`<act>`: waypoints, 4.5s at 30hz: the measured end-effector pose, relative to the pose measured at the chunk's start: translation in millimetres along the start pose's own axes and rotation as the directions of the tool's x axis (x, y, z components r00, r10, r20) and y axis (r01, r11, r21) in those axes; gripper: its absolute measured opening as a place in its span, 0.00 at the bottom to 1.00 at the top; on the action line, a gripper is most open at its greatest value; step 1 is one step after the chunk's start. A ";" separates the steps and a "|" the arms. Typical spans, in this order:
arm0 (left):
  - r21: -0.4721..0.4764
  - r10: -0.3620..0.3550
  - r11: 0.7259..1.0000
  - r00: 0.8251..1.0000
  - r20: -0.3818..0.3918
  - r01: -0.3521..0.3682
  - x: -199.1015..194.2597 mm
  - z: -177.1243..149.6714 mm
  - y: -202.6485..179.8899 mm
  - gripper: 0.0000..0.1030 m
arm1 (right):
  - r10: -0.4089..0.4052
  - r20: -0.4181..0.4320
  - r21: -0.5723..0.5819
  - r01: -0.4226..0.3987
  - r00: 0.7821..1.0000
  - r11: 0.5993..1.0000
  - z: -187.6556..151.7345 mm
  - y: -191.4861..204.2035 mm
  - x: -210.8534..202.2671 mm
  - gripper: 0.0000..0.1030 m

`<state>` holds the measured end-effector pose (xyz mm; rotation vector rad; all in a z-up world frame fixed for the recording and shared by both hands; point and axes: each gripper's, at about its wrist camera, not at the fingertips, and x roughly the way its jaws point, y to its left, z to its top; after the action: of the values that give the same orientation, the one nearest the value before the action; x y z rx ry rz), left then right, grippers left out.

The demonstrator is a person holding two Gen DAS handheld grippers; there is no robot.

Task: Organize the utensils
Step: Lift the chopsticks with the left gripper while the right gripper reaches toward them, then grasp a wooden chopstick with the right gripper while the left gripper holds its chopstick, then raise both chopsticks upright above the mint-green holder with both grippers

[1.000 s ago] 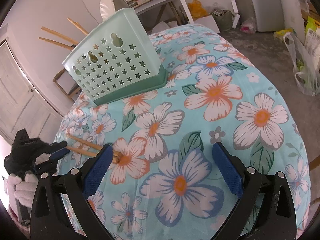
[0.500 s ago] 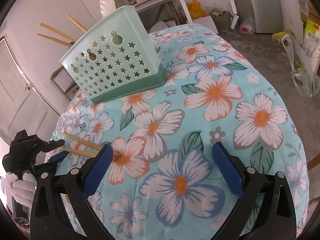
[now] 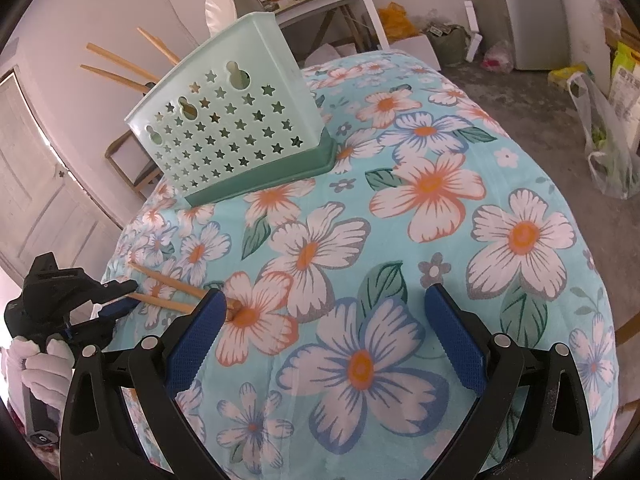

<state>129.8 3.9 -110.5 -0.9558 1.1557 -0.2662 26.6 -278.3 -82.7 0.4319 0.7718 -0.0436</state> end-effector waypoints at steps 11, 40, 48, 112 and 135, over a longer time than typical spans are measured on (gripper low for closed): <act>0.245 0.036 0.967 0.993 0.116 -0.064 -20.2 -8.0 -26.6 0.13 | 0.011 -0.004 -0.001 -0.011 1.000 1.000 0.2 -2.6 -2.0 0.93; 0.630 -0.021 0.761 0.964 0.264 -0.156 -68.3 -36.8 -75.9 0.12 | 0.143 -0.140 -0.460 -0.192 0.980 0.867 48.9 101.4 24.8 0.41; 0.614 0.005 0.771 0.966 0.260 -0.170 -72.9 -32.3 -69.3 0.12 | 0.261 -0.381 -0.601 -0.452 0.887 0.659 53.9 166.5 83.4 0.27; 0.732 0.007 0.610 0.926 0.376 -0.302 -78.4 -62.6 -120.4 0.09 | 0.313 0.205 -0.476 -0.184 0.927 0.860 114.1 110.4 -84.1 0.04; 0.844 -0.463 0.526 0.868 0.183 0.103 -148.7 -35.7 -242.0 0.05 | 0.305 0.309 -0.382 -0.177 0.901 0.907 115.0 81.6 -114.6 0.04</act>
<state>103.7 -64.8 166.2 -0.3069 0.3653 -0.7815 36.5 -262.6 97.9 0.1722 0.3414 0.2425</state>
